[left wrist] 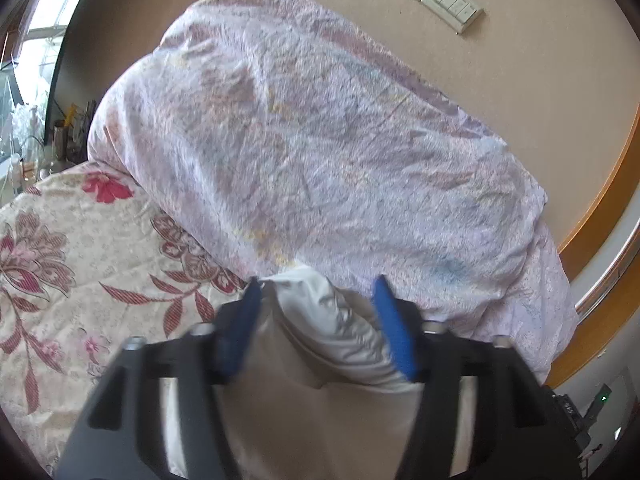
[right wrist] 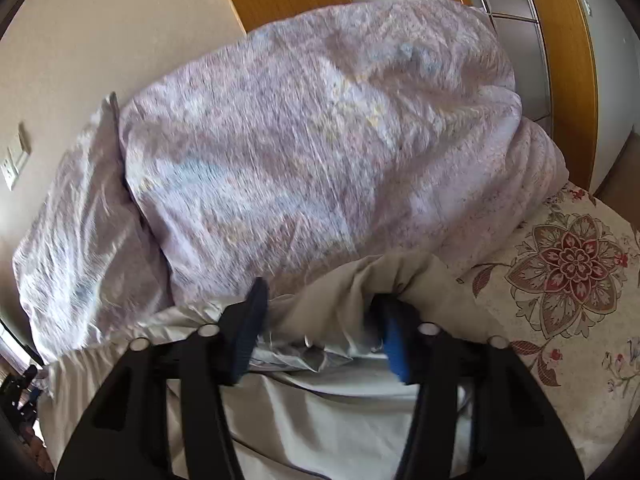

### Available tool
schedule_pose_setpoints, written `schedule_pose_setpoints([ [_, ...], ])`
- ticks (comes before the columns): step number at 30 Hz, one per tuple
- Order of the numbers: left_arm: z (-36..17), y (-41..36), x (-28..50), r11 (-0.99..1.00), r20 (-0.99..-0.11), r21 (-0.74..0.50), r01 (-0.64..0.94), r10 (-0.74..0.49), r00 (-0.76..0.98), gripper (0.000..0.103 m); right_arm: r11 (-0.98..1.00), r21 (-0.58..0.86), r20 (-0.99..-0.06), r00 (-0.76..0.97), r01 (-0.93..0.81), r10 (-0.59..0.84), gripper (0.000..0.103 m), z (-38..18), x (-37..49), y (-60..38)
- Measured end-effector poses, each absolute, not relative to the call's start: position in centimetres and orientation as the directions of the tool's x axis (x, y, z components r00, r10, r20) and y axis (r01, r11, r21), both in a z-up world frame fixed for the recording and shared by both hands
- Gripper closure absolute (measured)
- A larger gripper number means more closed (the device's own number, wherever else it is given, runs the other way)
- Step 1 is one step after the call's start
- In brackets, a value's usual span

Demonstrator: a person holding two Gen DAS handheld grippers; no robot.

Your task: Fold large clothes

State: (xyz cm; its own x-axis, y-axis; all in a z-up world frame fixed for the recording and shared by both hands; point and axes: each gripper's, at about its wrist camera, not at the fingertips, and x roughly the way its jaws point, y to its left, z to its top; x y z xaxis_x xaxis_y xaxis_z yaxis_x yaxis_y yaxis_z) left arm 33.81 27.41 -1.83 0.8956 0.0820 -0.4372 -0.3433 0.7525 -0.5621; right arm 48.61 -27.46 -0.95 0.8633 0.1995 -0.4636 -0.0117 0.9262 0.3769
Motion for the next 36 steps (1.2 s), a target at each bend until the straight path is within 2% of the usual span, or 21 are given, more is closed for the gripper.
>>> schedule_pose_setpoints([
  [1,-1.1,27.3,33.1,0.764,-0.412,-0.547,-0.343,0.112,0.905,0.018,0.928,0.373,-0.422,0.887,-0.016,0.185,0.013,-0.1,47.7,-27.7],
  [3,0.3,26.7,32.0,0.797,-0.391,-0.509,-0.326,0.123,0.912,0.016,0.939,0.340,-0.343,0.922,-0.054,0.178,0.013,1.6,45.7,-27.7],
  [4,0.8,26.3,31.4,0.811,-0.388,-0.490,-0.320,0.126,0.913,0.015,0.947,0.309,-0.332,0.922,-0.093,0.199,0.013,2.2,44.9,-27.3],
  [6,1.6,24.8,30.3,0.846,-0.383,-0.445,-0.295,0.118,0.916,0.013,0.962,0.222,-0.366,0.900,-0.161,0.236,0.014,2.5,43.8,-25.9],
  [8,1.8,22.8,29.4,0.882,-0.390,-0.385,-0.273,0.113,0.914,0.011,0.965,0.136,-0.417,0.871,-0.224,0.261,0.022,1.9,43.1,-23.9],
  [10,1.4,20.5,28.9,0.908,-0.384,-0.334,-0.252,0.113,0.916,0.010,0.961,0.046,-0.465,0.845,-0.274,0.263,0.022,0.8,42.2,-21.7],
  [15,-0.3,16.4,29.4,0.940,-0.462,-0.260,-0.222,0.080,0.883,0.007,0.937,-0.093,-0.549,0.803,-0.336,0.233,0.022,-1.8,41.9,-17.7],
  [19,-1.8,14.8,31.5,0.951,-0.500,-0.167,-0.260,0.146,0.854,0.007,0.944,-0.104,-0.580,0.790,-0.313,0.198,0.022,-2.9,43.3,-16.6],
  [26,-2.6,14.5,36.4,0.918,-0.528,-0.005,-0.396,0.334,0.781,0.007,0.965,-0.131,-0.617,0.781,-0.226,0.099,0.022,-4.7,47.6,-15.0],
  [30,-4.6,16.3,38.7,0.887,-0.593,-0.021,-0.461,0.360,0.720,0.007,0.985,-0.035,-0.670,0.735,-0.171,0.103,0.021,-7.3,49.9,-16.2],
  [36,-6.3,17.1,40.7,0.873,-0.619,-0.035,-0.486,0.363,0.697,0.002,0.989,-0.053,-0.679,0.731,-0.141,0.068,0.012,-8.7,51.1,-15.7],
])
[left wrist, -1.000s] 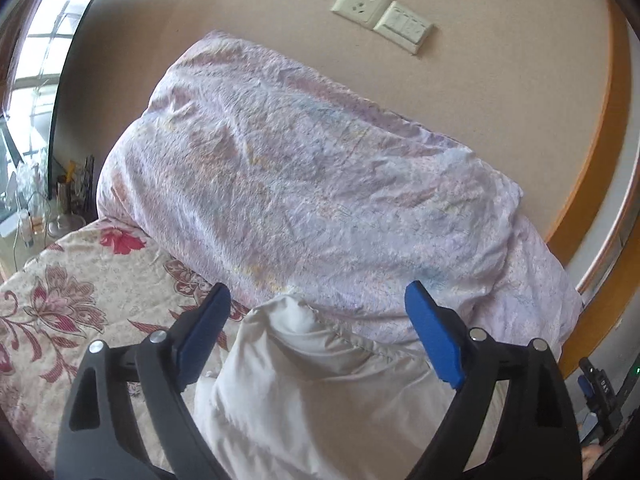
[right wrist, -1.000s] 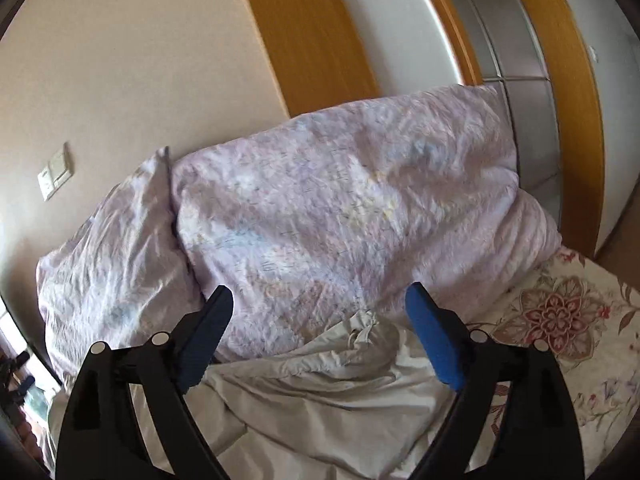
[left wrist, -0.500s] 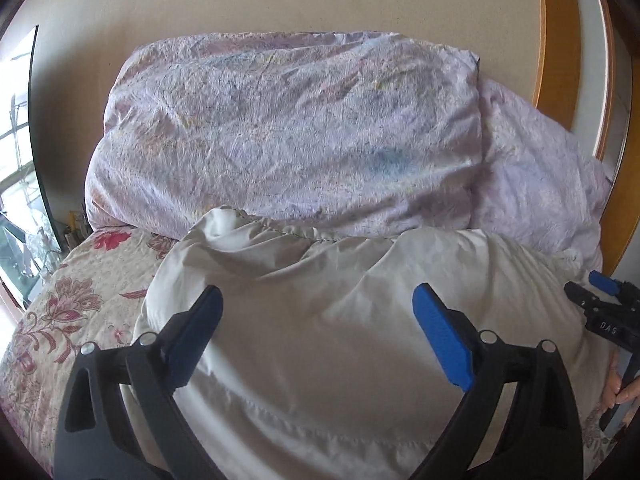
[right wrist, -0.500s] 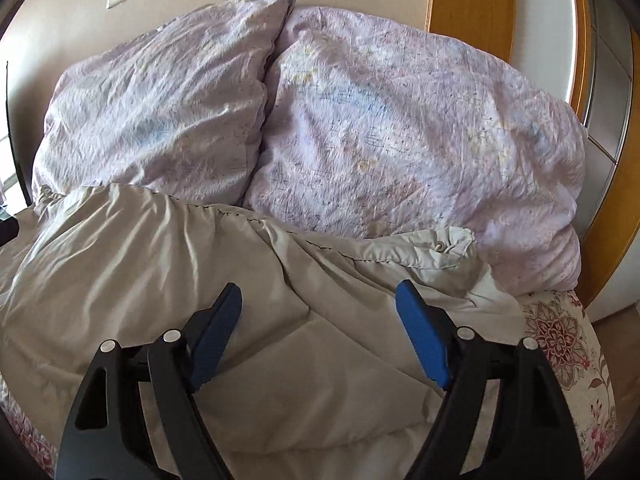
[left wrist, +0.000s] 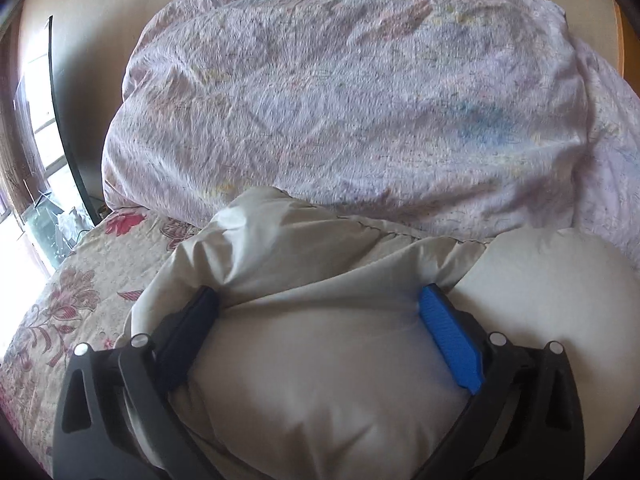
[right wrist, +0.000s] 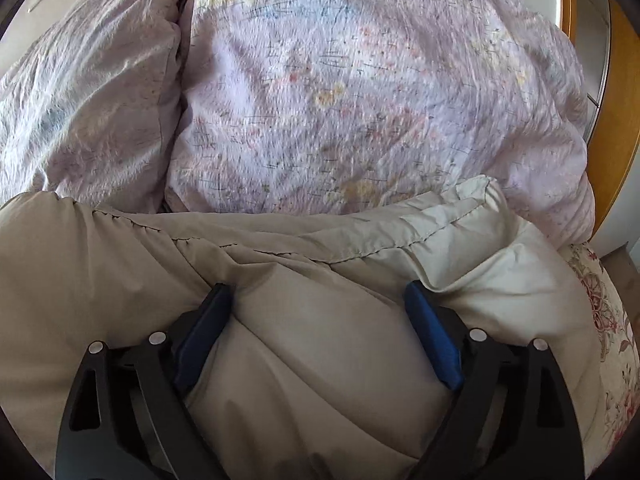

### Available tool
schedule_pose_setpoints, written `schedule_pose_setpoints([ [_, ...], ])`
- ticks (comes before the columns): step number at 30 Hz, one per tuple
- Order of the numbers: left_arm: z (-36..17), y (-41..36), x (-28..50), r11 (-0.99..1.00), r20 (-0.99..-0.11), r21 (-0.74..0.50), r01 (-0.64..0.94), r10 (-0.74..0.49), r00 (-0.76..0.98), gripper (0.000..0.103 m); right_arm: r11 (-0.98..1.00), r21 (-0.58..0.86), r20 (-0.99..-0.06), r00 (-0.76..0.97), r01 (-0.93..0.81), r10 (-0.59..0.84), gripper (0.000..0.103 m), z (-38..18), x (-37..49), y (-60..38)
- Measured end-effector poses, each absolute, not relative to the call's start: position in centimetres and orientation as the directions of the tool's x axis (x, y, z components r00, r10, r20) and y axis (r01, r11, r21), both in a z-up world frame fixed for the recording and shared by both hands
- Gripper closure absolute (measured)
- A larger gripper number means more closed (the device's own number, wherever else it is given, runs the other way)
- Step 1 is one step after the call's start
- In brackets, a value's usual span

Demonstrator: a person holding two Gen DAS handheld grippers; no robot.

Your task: Fold large clothes

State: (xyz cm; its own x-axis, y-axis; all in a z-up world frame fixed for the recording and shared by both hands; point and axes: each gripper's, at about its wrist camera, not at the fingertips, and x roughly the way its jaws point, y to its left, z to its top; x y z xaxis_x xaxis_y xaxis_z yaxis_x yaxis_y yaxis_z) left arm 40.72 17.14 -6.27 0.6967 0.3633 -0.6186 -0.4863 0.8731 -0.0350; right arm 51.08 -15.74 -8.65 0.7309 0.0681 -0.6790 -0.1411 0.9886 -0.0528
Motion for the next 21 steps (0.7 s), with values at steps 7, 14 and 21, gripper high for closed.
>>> schedule_pose_setpoints([
  [7,-7.8,17.6,42.8,0.880,-0.663,-0.039,-0.473,0.331,0.671,0.002,0.990,-0.033,-0.717,0.693,-0.137,0.072,0.008,-10.0,52.4,-15.8],
  [14,-8.7,17.8,44.3,0.876,-0.695,0.003,-0.483,0.349,0.628,0.002,0.990,-0.030,-0.765,0.641,-0.136,0.065,0.004,-11.5,53.8,-15.7],
  [21,-8.1,17.8,43.5,0.877,-0.692,0.011,-0.481,0.354,0.629,0.002,0.988,0.010,-0.762,0.639,-0.155,0.108,0.005,-10.0,53.5,-17.7],
])
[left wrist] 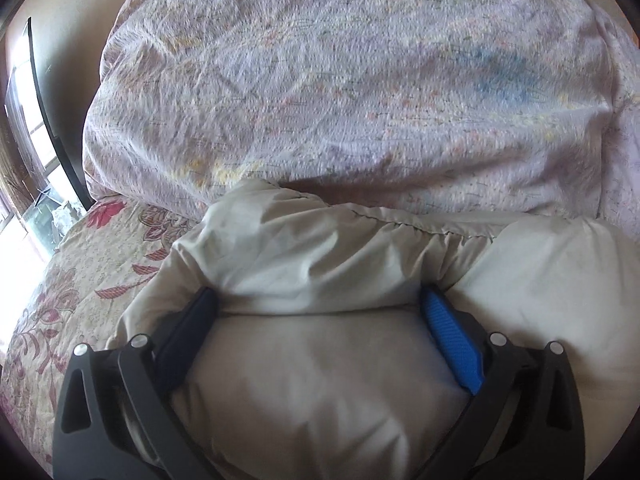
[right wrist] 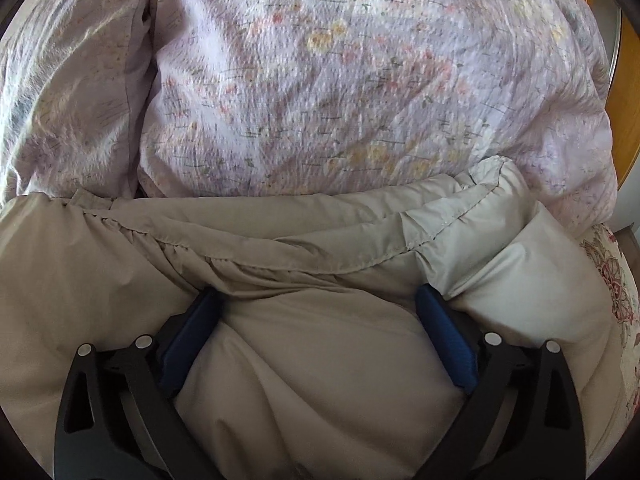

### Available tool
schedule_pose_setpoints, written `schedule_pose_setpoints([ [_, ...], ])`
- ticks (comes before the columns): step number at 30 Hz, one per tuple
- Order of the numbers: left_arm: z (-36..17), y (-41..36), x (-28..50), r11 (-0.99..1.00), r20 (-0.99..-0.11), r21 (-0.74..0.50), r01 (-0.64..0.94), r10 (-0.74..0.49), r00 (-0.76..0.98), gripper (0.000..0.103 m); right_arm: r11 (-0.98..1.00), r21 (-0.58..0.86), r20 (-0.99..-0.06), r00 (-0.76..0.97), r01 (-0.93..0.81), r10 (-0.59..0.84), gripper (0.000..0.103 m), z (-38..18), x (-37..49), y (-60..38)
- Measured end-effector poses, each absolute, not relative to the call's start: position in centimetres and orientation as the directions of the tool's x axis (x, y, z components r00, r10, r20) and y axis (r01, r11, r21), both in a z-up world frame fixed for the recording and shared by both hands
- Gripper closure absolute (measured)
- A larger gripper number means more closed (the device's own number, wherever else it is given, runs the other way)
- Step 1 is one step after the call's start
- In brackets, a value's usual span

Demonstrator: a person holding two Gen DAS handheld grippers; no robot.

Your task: Fold large clothes

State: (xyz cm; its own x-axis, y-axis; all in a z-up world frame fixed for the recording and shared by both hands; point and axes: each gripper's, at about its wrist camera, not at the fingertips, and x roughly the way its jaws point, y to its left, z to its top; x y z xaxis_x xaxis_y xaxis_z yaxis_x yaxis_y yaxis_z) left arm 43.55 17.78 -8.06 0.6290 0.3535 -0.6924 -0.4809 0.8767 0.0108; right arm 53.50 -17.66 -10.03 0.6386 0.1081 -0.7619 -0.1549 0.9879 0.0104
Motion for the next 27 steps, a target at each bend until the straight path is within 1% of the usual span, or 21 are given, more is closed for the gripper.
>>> schedule_pose_setpoints([
  [2,-6.8,17.7,41.7,0.881,-0.669,-0.011,-0.472,0.345,0.658,0.002,0.981,0.073,-0.723,0.668,-0.181,0.177,0.005,-8.0,52.2,-19.2],
  [3,-6.0,17.8,40.6,0.883,-0.651,-0.033,-0.469,0.337,0.680,0.002,0.980,0.084,-0.694,0.695,-0.181,0.188,0.005,-6.9,51.6,-20.0],
  [5,-4.3,18.1,38.9,0.883,-0.593,-0.066,-0.465,0.340,0.730,0.002,0.985,0.058,-0.635,0.755,-0.165,0.163,0.005,-4.8,51.0,-21.4],
  [7,-3.2,18.4,38.5,0.879,-0.547,-0.059,-0.473,0.368,0.752,0.002,0.991,-0.011,-0.616,0.781,-0.132,0.098,0.005,-4.1,51.5,-22.0],
  [8,-3.1,18.6,38.8,0.874,-0.544,-0.037,-0.485,0.389,0.743,0.002,0.992,-0.035,-0.614,0.785,-0.122,0.075,0.005,-4.1,51.7,-22.1],
  [11,-3.9,19.3,40.5,0.844,-0.569,0.043,-0.535,0.461,0.681,0.002,0.993,-0.086,-0.623,0.782,-0.082,0.011,0.005,-5.5,52.7,-23.0],
  [15,-5.7,20.2,40.2,0.801,-0.607,0.067,-0.595,0.506,0.613,0.002,0.997,-0.061,-0.675,0.737,-0.039,-0.012,0.005,-8.5,53.9,-24.9],
  [17,-6.8,21.5,40.6,0.800,-0.653,0.018,-0.600,0.464,0.598,0.002,0.999,-0.013,-0.696,0.718,-0.035,0.016,0.005,-9.3,54.6,-25.3],
  [20,-7.8,22.8,40.8,0.797,-0.686,-0.050,-0.602,0.411,0.600,0.002,0.999,0.037,-0.734,0.677,-0.025,0.044,0.004,-10.4,55.5,-26.4],
  [22,-8.5,23.4,41.0,0.797,-0.707,-0.085,-0.598,0.375,0.600,0.002,0.999,0.033,-0.764,0.644,-0.024,0.041,0.002,-11.2,56.3,-26.5],
  [27,-10.0,25.1,41.5,0.787,-0.743,-0.177,-0.590,0.287,0.605,0.002,1.000,0.004,-0.793,0.609,-0.021,0.016,0.001,-12.2,57.4,-26.4],
])
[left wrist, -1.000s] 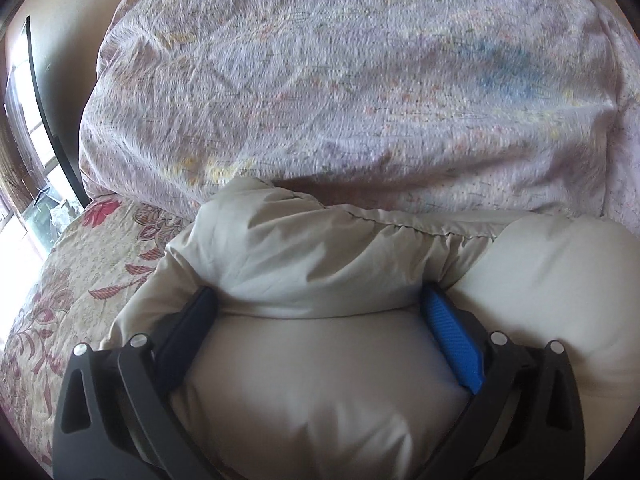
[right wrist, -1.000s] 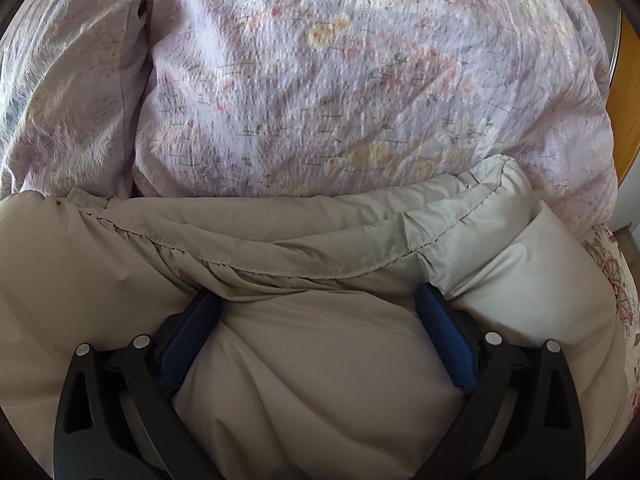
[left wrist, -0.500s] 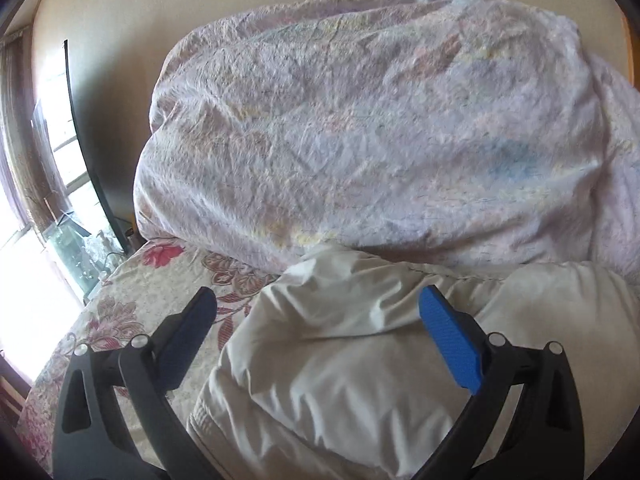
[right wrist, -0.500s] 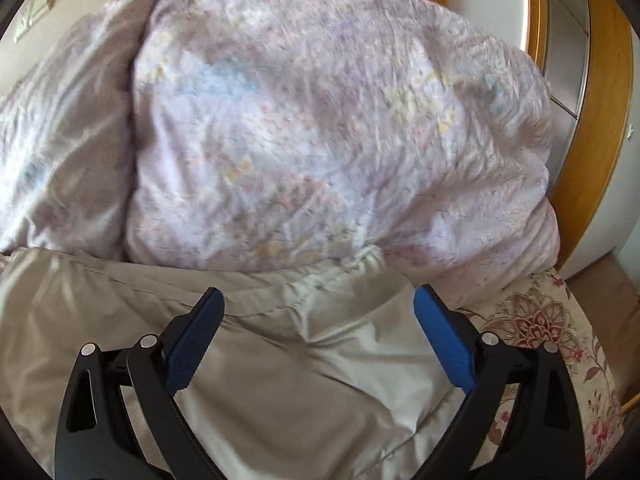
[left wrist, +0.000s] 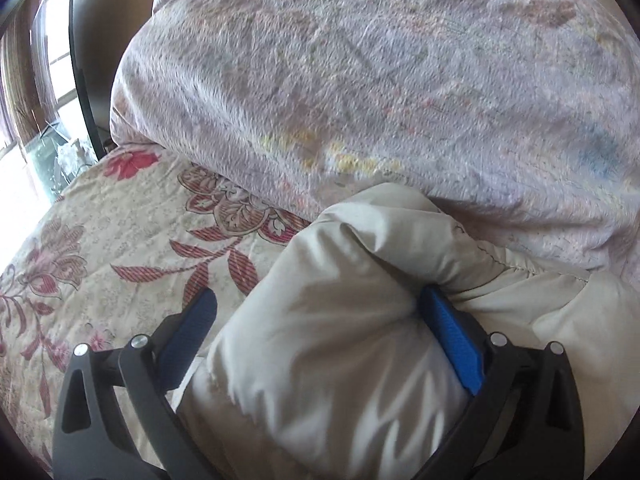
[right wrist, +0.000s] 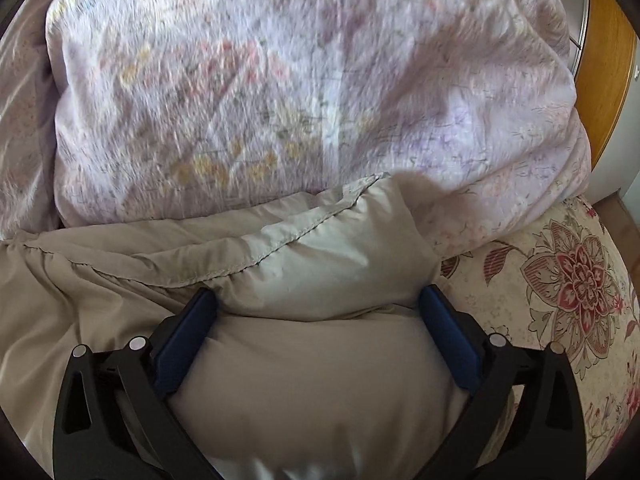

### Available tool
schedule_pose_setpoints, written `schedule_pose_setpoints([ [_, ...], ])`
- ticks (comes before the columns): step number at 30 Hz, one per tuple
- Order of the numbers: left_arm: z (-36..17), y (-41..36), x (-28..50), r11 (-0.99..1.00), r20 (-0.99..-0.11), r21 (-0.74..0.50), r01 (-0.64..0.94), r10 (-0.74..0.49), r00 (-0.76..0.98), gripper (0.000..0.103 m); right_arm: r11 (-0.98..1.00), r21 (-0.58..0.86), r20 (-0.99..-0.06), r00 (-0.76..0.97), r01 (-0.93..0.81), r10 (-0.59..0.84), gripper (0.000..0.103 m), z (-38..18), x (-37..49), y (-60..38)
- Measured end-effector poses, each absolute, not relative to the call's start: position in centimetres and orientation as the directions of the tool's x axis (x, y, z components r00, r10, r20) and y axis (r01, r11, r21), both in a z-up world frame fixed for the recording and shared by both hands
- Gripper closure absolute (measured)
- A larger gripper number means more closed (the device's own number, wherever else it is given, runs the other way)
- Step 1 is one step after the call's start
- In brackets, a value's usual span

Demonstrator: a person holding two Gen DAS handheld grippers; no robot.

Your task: Fold large clothes

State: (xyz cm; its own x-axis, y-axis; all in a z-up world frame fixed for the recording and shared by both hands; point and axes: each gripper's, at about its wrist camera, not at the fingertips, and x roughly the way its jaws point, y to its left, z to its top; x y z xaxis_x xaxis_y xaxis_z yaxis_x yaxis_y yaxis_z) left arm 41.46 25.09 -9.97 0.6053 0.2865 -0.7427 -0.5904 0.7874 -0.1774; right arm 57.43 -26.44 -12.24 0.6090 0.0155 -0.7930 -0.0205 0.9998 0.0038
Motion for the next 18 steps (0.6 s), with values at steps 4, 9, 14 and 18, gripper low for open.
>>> schedule_pose_setpoints([
  [4,-10.7,26.4,41.4,0.775,-0.754,-0.258,-0.577,0.212,0.622,0.002,0.999,0.041,-0.819,0.572,-0.025,0.048,0.001,-13.1,58.3,-27.0],
  [9,-11.1,27.6,41.0,0.761,-0.743,-0.316,-0.566,0.173,0.647,0.002,0.995,0.100,-0.831,0.548,-0.025,0.097,0.001,-14.1,59.6,-28.5],
  [14,-10.6,29.1,39.0,0.726,-0.697,-0.373,-0.577,0.192,0.691,0.002,0.993,0.120,-0.758,0.647,0.018,0.080,0.001,-12.5,57.9,-30.6],
  [18,-8.2,31.3,32.9,0.672,-0.620,-0.495,-0.551,0.171,0.766,0.003,0.942,0.307,-0.642,0.760,0.136,0.100,0.001,-8.7,52.1,-36.9],
])
